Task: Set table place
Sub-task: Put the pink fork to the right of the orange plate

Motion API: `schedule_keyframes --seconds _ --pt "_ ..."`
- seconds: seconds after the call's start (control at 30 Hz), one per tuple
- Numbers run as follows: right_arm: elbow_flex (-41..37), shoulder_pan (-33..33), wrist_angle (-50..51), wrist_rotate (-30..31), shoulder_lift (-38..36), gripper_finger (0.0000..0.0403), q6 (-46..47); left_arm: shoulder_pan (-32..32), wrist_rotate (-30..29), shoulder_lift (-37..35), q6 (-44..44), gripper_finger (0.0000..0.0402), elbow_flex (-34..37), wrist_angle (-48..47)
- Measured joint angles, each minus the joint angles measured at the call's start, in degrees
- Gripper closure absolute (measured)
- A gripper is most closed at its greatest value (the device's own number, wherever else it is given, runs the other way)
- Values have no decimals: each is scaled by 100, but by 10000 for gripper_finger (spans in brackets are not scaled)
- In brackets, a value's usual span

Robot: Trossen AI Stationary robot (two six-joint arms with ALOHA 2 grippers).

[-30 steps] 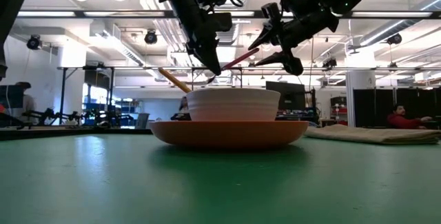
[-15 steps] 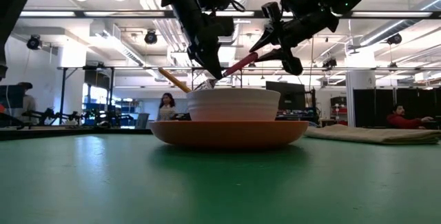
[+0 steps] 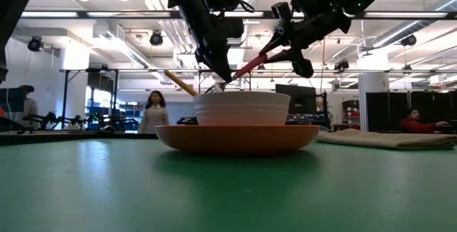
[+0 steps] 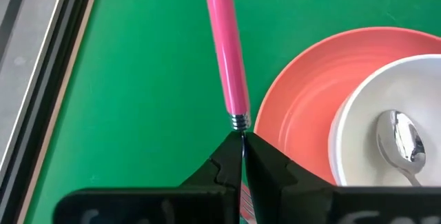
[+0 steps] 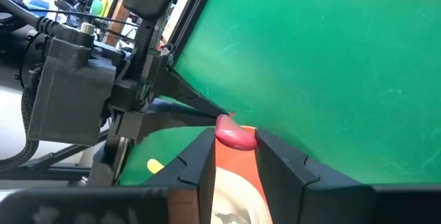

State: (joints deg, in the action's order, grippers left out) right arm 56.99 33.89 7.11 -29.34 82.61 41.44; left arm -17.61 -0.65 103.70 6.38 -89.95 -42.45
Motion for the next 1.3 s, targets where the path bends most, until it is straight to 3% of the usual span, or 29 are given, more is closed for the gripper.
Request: schedule_keyframes --seconds 0.47,0.8,1.07,1.3 --pt "0 24 41 219 -4 382 -228 4 -467 -57 -41 400 6 -13" --pt "0 26 311 254 -9 386 -442 4 117 -72 -151 401 31 18" --pt "0 26 411 236 -58 386 -554 0 118 -72 -152 401 84 -1" --pt "0 31 1205 448 -258 386 -985 -2 111 -72 -152 401 129 -6"
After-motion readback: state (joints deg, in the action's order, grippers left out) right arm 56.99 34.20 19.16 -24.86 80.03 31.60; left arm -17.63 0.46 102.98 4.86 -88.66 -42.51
